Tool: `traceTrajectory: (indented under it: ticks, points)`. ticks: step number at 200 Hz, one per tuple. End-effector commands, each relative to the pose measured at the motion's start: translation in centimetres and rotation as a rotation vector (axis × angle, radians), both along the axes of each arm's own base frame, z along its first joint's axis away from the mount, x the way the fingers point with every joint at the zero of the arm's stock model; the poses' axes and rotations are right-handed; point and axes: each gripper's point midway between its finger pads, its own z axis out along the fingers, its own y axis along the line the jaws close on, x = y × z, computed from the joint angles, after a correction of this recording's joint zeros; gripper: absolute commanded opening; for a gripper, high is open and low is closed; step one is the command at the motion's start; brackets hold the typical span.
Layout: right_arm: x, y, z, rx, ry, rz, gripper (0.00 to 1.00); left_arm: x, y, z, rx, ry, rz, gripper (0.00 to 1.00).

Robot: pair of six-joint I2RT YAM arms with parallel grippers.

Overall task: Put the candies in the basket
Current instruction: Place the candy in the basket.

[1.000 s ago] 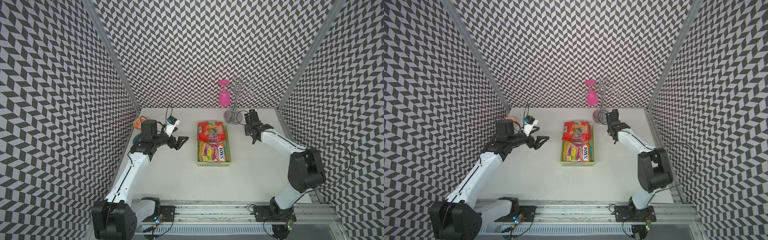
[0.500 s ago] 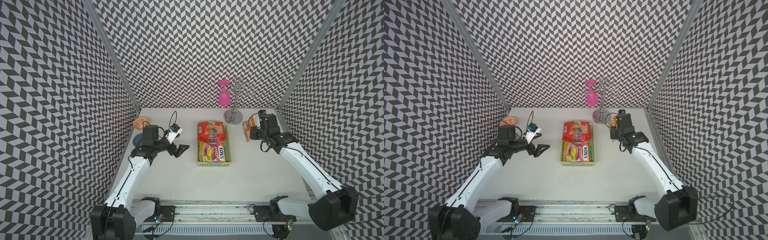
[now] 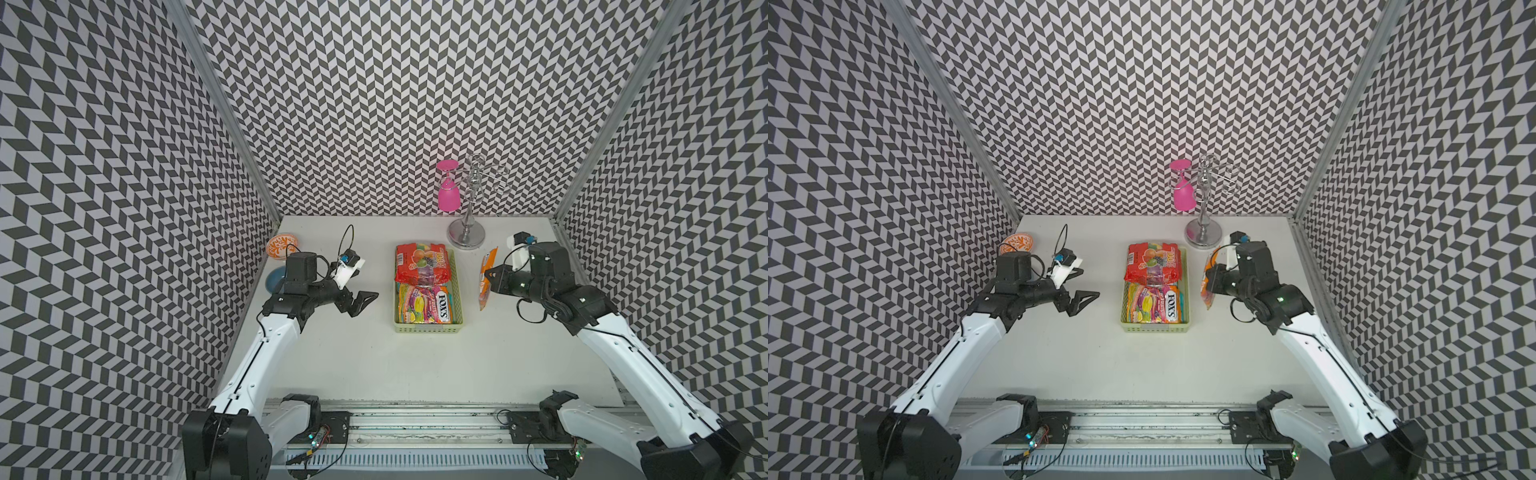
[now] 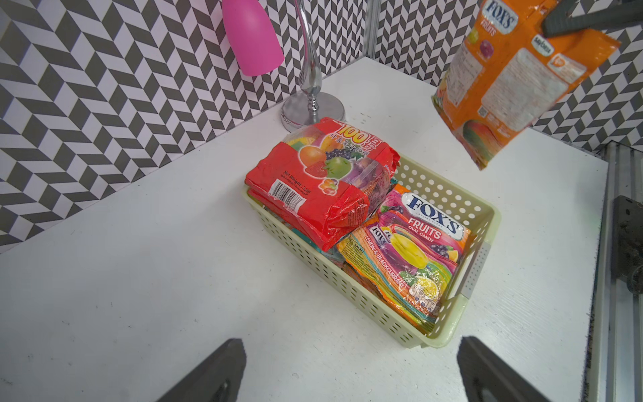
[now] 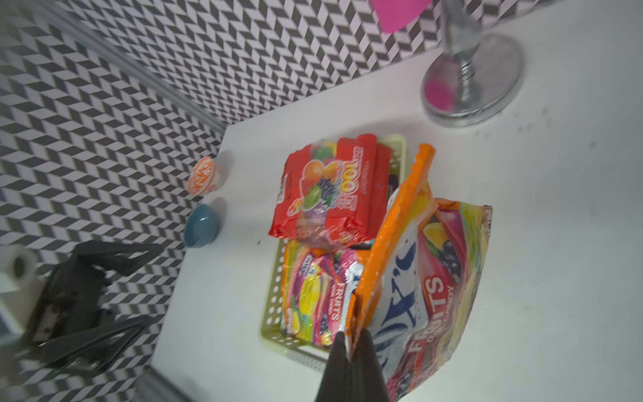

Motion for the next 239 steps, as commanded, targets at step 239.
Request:
traceTrajectory:
  ticks: [239]
  points:
    - [0.7, 20.8, 2.2, 0.293, -0.004, 0.389, 0.0, 0.1, 0.0, 0.6, -0.026, -0.022, 0.007, 0.99]
